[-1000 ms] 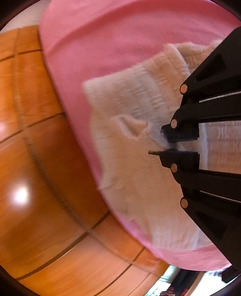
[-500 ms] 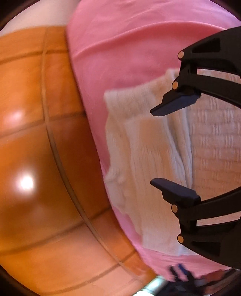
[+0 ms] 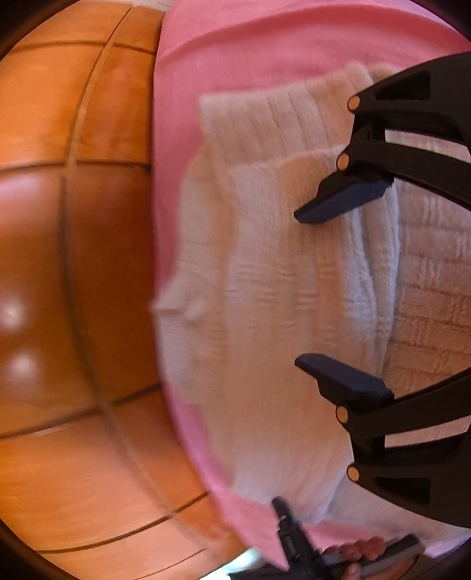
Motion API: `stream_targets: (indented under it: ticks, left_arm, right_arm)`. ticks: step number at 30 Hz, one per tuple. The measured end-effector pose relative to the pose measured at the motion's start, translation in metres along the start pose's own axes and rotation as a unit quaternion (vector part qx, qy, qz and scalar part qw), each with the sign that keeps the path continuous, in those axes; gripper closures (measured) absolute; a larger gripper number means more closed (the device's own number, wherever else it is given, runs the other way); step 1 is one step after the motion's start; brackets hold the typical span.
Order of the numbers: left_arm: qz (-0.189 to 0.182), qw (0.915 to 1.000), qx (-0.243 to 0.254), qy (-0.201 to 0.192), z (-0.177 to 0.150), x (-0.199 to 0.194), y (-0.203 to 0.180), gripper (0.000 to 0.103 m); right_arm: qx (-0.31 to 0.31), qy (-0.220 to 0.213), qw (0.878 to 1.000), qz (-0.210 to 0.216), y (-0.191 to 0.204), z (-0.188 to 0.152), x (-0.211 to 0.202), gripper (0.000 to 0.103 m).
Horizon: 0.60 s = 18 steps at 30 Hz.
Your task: Fold small clothes
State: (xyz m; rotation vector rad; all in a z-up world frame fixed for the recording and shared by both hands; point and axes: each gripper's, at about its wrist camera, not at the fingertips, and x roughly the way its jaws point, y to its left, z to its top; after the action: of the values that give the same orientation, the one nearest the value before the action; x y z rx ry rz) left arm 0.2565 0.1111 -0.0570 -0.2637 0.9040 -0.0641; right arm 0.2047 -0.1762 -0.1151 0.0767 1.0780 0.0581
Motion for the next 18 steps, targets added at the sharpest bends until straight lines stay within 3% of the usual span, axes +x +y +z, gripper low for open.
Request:
stream_targets:
  ticks: [3, 6, 8, 10, 12, 15, 18]
  left_arm:
    - [0.060, 0.9970, 0.020, -0.044, -0.001, -0.020, -0.015, 0.075]
    - [0.055, 0.9920, 0.068, -0.091, -0.008, -0.041, -0.041, 0.075]
    - [0.045, 0.9885, 0.116, -0.086, -0.010, -0.037, -0.066, 0.075]
    - [0.046, 0.9885, 0.133, -0.054, -0.013, -0.016, -0.076, 0.075]
    - [0.055, 0.9903, 0.124, -0.027, -0.016, 0.009, -0.072, 0.073]
    - [0.035, 0.9958, 0.081, -0.025, -0.008, 0.011, -0.061, 0.072]
    - [0.037, 0.9963, 0.072, -0.026, -0.006, 0.011, -0.059, 0.072]
  right_arm:
    - [-0.009, -0.004, 1.000, -0.012, 0.004, -0.001, 0.001, 0.020]
    - [-0.008, -0.006, 1.000, -0.010, 0.002, -0.003, 0.001, 0.019]
    - [-0.008, -0.006, 1.000, -0.010, 0.002, -0.003, 0.001, 0.017]
    - [-0.011, -0.006, 1.000, -0.012, 0.003, -0.004, 0.000, 0.016]
    - [-0.011, -0.006, 1.000, -0.013, 0.003, -0.004, 0.001, 0.015]
    - [-0.017, -0.001, 1.000, -0.020, 0.005, -0.002, 0.005, 0.013]
    - [-0.016, -0.002, 1.000, -0.018, 0.005, -0.002, 0.005, 0.012]
